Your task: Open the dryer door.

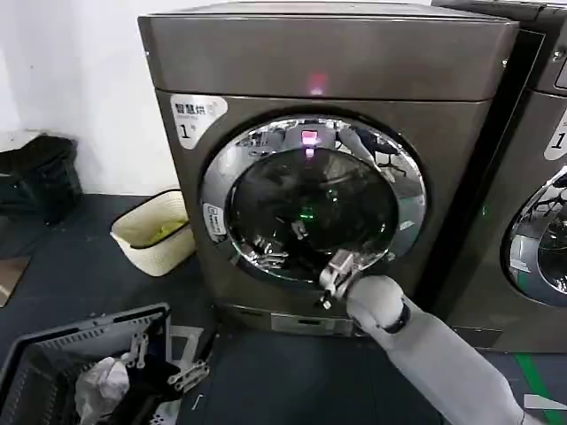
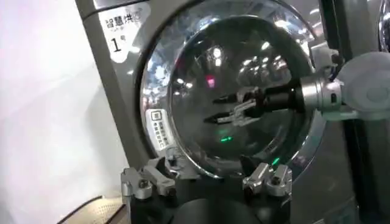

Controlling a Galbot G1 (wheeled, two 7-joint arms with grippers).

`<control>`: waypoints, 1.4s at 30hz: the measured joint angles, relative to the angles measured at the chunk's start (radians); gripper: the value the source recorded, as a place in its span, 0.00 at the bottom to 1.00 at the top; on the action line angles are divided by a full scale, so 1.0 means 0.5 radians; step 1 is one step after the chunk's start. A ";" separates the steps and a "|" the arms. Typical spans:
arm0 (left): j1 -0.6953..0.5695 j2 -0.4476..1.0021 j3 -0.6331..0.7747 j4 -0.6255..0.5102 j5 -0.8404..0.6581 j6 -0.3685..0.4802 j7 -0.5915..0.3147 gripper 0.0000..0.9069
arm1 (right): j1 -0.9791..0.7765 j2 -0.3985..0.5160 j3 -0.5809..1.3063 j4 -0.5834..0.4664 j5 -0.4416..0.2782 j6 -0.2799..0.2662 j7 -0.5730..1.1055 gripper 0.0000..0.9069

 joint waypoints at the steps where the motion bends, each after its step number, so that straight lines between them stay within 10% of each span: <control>1: 0.000 -0.002 0.000 -0.001 0.002 0.000 0.000 1.00 | 0.008 0.009 -0.008 -0.007 0.000 0.000 0.000 1.00; 42: 0.034 -0.017 -0.022 -0.021 0.013 -0.018 0.000 1.00 | 0.343 0.342 -0.298 -0.483 0.003 0.127 -0.329 1.00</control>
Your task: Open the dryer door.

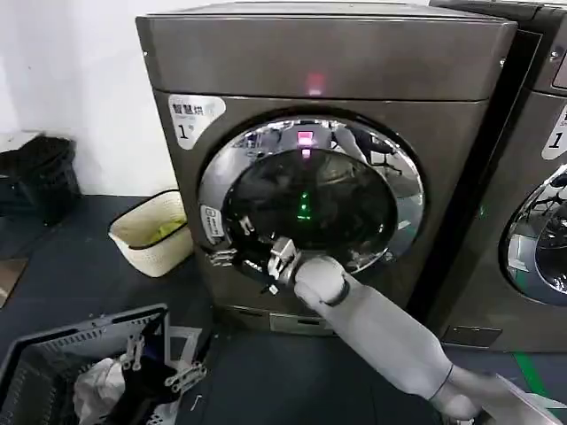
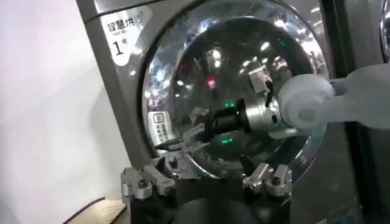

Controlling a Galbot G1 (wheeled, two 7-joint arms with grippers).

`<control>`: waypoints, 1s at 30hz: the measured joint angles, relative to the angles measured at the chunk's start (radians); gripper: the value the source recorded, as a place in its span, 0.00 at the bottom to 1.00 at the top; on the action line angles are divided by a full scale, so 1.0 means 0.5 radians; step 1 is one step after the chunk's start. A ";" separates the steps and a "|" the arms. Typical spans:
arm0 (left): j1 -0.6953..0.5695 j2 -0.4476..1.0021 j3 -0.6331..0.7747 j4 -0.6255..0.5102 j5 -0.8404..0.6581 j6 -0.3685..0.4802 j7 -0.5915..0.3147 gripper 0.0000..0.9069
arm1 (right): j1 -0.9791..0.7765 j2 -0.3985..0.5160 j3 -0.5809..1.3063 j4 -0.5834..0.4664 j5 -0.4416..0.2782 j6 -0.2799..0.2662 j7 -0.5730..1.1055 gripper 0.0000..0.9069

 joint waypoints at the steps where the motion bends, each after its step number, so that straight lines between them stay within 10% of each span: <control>1: -0.002 0.001 -0.001 0.002 -0.001 0.000 0.000 1.00 | -0.005 -0.009 0.001 0.005 0.012 0.012 -0.034 1.00; 30: -0.680 0.739 -0.740 0.871 -0.968 -0.341 0.614 1.00 | -0.196 -0.641 0.189 0.505 0.638 0.286 -1.496 1.00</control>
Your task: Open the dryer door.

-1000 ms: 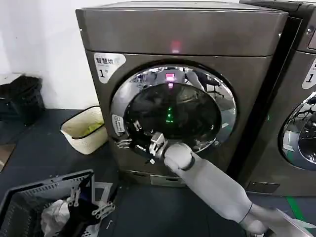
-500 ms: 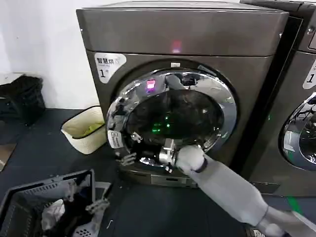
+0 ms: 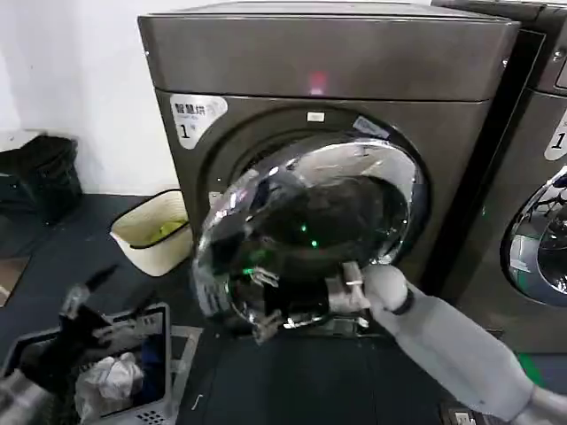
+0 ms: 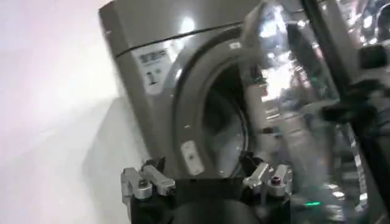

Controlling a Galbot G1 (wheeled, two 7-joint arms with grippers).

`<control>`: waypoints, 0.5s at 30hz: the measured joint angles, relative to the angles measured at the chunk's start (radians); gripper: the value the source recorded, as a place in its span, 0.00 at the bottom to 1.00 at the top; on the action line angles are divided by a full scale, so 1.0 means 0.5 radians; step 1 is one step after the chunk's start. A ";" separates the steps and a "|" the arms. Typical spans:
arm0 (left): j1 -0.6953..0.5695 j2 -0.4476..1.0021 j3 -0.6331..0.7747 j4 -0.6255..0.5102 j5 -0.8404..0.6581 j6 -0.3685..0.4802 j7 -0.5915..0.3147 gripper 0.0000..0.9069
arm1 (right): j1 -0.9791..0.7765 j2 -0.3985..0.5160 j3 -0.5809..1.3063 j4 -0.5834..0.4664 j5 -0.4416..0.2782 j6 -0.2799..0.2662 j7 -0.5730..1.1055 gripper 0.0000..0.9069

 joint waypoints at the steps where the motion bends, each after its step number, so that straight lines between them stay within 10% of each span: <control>1: -0.025 0.022 0.004 0.039 -0.004 0.005 0.000 1.00 | -0.013 -0.015 0.016 0.019 0.008 -0.005 -0.037 1.00; 15: -0.354 0.271 0.450 0.232 0.094 0.012 0.078 1.00 | -0.385 -0.324 0.488 0.273 0.100 -0.060 -0.484 1.00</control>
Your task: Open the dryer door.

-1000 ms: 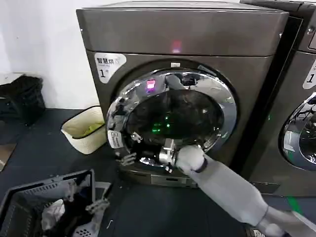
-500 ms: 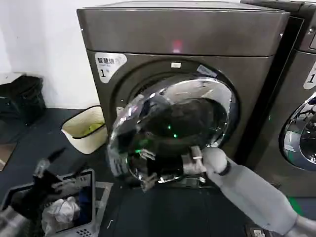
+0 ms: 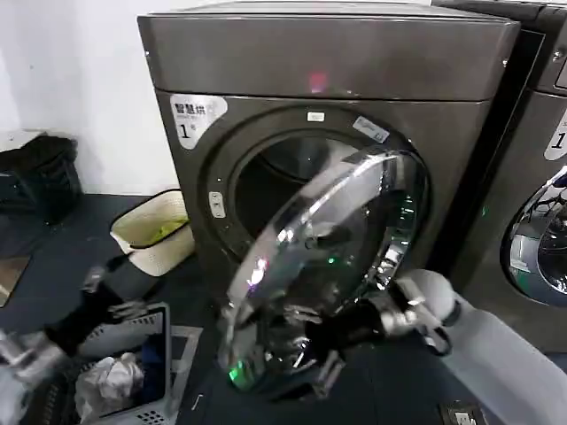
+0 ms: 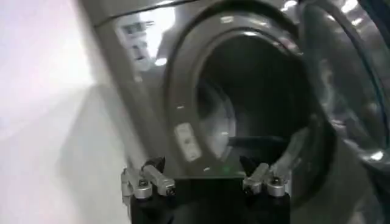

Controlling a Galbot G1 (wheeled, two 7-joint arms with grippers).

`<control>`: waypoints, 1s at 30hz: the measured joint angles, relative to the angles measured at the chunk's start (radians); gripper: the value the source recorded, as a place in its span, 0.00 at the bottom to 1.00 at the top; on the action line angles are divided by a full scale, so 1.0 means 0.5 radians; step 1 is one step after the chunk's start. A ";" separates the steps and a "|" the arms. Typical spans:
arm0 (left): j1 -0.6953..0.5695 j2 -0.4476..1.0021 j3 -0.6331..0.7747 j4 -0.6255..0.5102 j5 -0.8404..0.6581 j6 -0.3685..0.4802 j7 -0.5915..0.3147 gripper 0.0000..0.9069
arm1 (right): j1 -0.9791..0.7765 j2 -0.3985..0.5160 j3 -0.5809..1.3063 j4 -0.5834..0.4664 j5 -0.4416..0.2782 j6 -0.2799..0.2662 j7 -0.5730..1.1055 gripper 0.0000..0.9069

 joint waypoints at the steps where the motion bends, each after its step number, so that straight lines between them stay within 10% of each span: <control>1: -0.028 0.020 0.060 0.001 0.000 0.000 0.000 1.00 | -0.042 -0.024 0.054 0.001 0.000 -0.004 -0.001 1.00; 16: -0.488 -0.002 1.042 -0.085 0.007 -0.016 0.020 1.00 | -1.225 -0.271 1.371 0.134 0.021 0.041 -0.055 1.00; 30: -0.705 -0.111 1.507 -0.014 0.007 -0.081 -0.032 1.00 | -2.626 0.366 2.933 0.271 -0.208 0.524 0.518 1.00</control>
